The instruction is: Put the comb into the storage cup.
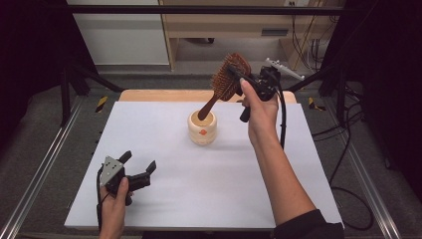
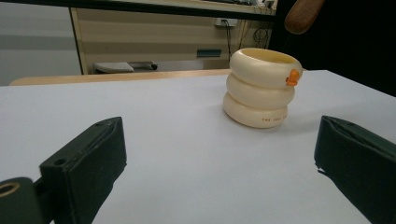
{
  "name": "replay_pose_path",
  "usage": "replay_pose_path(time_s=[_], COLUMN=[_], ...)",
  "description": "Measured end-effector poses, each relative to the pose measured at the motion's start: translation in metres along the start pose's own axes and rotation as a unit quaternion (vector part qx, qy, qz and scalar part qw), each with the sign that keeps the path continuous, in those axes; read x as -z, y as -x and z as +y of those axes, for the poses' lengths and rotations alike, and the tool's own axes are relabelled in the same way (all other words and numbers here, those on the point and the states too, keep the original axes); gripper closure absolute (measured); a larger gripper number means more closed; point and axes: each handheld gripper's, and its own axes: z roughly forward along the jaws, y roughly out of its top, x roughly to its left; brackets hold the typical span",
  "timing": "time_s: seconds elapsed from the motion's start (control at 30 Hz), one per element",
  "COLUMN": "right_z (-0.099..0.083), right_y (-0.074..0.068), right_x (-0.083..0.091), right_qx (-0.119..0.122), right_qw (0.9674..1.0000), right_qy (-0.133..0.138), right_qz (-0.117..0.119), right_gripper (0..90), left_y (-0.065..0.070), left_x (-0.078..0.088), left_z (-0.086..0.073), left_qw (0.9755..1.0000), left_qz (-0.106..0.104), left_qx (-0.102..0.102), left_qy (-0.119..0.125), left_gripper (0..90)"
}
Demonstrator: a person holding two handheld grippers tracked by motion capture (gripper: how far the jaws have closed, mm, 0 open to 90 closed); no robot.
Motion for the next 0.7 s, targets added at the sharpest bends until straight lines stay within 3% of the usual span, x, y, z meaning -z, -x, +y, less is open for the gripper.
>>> replay_pose_path(time_s=[0.7], right_z=[0.0004], right_y=[0.0024], right_x=[-0.0086], right_qx=[0.004], right_qw=[0.9999], right_qy=[0.009], right_qz=[-0.009], right_gripper=[50.8], left_y=[-0.0008], left_x=[-0.0002], left_z=[0.0002], left_qw=[1.0000], left_qz=[-0.001], left_qx=[-0.005], left_qy=[0.002], left_gripper=[2.2])
